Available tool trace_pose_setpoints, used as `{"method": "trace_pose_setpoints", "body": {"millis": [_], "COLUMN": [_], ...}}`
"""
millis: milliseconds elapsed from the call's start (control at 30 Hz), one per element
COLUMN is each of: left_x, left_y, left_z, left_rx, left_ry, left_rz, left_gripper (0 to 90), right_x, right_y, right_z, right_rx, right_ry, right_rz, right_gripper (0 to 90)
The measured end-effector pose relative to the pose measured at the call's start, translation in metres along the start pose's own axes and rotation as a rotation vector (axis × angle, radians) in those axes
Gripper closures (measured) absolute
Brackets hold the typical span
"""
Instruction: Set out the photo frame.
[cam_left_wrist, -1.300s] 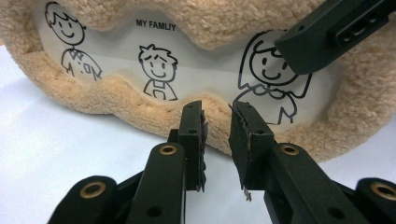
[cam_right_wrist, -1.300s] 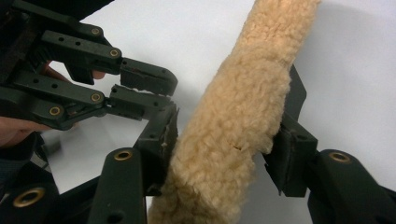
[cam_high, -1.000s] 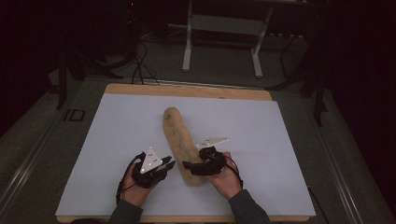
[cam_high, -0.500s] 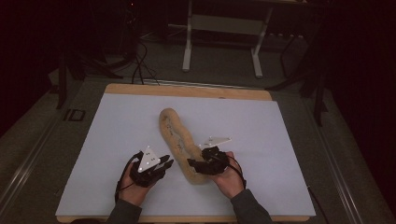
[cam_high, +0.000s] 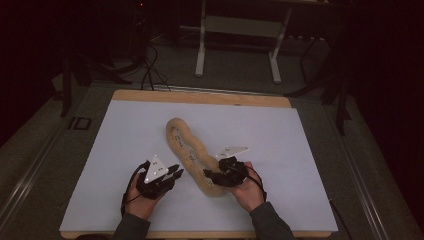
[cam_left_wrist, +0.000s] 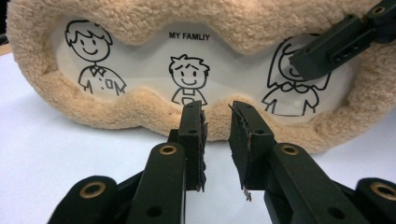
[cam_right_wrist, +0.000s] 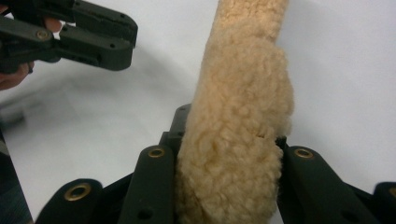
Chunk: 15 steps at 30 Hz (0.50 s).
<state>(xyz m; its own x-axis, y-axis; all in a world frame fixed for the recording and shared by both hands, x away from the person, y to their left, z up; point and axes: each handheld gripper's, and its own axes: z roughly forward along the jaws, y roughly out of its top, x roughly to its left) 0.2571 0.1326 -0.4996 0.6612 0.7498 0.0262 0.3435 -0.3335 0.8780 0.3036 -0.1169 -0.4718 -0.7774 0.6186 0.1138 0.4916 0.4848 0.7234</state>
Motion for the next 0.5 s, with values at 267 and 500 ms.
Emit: {"method": "trace_pose_setpoints", "body": {"millis": [267,500], "left_x": [0.007,0.011], "left_y": [0.0,-0.001], "left_z": [-0.004,-0.006], "left_rx": [-0.008,-0.011], "left_ry": [0.018,0.033], "left_rz": [-0.025,-0.041], "left_gripper": [75.0,75.0], "right_x": [-0.001,-0.003], "right_y": [0.0,0.0], "right_z": [-0.001,-0.002], "right_rx": [0.005,0.008], "right_ry": [0.021,0.034], "right_rz": [-0.033,-0.055], "right_gripper": [67.2,67.3]}}
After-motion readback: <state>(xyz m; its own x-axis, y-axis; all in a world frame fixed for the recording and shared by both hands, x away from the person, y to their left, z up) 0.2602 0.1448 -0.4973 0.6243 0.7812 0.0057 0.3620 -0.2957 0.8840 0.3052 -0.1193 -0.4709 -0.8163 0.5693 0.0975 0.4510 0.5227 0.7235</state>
